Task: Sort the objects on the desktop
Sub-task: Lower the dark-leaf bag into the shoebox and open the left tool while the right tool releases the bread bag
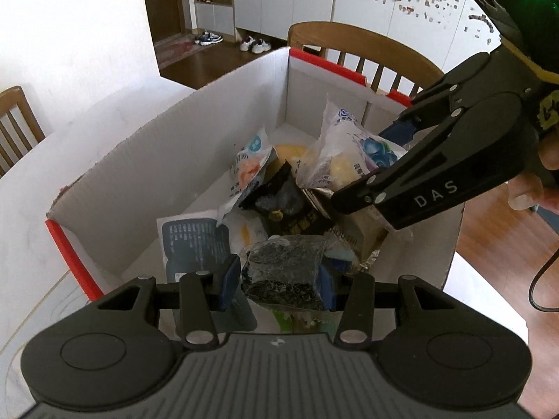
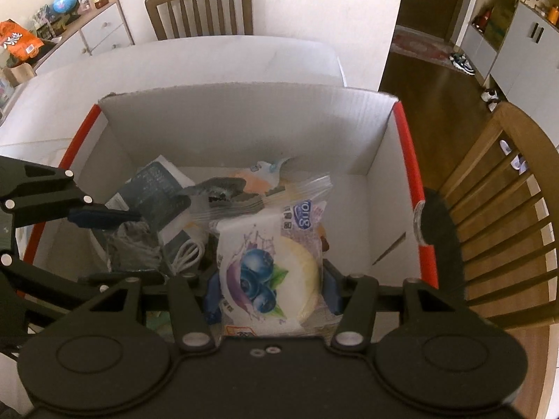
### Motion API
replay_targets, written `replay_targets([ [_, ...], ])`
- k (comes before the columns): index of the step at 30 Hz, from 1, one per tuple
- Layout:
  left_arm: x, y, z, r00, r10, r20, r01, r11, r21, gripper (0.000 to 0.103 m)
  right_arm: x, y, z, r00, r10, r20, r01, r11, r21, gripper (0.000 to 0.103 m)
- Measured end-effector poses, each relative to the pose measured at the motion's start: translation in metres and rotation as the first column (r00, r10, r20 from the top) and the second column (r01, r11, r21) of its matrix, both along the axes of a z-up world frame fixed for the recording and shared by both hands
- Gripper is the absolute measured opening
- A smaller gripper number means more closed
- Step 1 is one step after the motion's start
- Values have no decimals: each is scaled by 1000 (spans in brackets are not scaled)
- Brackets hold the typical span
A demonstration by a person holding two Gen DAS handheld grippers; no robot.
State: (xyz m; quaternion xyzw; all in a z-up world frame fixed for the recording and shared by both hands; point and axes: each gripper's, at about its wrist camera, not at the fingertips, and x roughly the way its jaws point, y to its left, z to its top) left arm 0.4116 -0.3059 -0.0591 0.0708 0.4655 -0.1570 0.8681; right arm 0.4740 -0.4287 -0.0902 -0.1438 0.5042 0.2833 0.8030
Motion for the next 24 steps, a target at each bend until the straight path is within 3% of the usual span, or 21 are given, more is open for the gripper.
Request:
replay_targets([
  [15,1,5,-12,999,10,-43,-10,1000,4,46,-1,3,-9,1000,14,-4,-14,1000,-6,55],
  [19,1,3,-11,999,4,-44,-4,1000,-10,55,-2,3,-10,1000,19,-1,-19,1000,-10,56],
  [24,1,2,-9,999,10,-32,-11,1000,-13,59,-2,3,-10,1000,21,4,-21,1000,-13,56],
])
